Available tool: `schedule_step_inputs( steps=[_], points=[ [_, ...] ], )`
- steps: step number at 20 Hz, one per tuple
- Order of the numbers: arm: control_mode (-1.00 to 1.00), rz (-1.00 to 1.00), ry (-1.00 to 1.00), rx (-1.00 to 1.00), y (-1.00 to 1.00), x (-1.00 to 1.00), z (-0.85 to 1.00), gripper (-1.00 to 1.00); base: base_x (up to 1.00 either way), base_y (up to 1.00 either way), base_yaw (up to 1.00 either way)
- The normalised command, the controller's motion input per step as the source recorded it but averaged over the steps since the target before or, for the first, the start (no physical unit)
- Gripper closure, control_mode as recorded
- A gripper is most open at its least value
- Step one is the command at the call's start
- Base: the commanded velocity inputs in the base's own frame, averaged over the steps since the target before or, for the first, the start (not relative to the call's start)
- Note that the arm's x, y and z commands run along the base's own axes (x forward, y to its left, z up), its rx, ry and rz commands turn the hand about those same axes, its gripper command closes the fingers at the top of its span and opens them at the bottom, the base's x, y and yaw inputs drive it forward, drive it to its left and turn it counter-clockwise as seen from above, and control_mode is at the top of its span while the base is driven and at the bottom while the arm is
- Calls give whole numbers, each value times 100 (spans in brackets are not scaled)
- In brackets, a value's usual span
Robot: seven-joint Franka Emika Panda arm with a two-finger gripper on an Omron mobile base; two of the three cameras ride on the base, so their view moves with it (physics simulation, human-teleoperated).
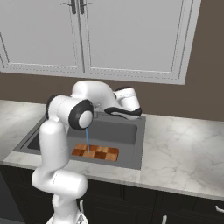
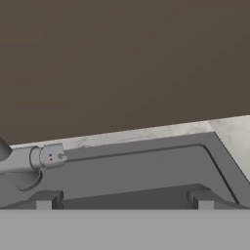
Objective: Turn on the sink faucet with hot water and rinse the cutting board for ten seconds, then turn off the faucet. Push the cutting board to reach the water if necessary.
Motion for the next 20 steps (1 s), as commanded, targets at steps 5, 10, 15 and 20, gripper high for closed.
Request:
schedule_step_inputs(
  steps=[5,10,15,20],
  points=[
    [-100,0,0,0,0,12,-6,-100,0,0,0],
    [-100,0,0,0,0,14,-2,-100,0,0,0],
    [-100,4,0,2,0,21,-6,-100,0,0,0],
    [-100,6,0,4,0,19,-13,-100,0,0,0]
  ],
)
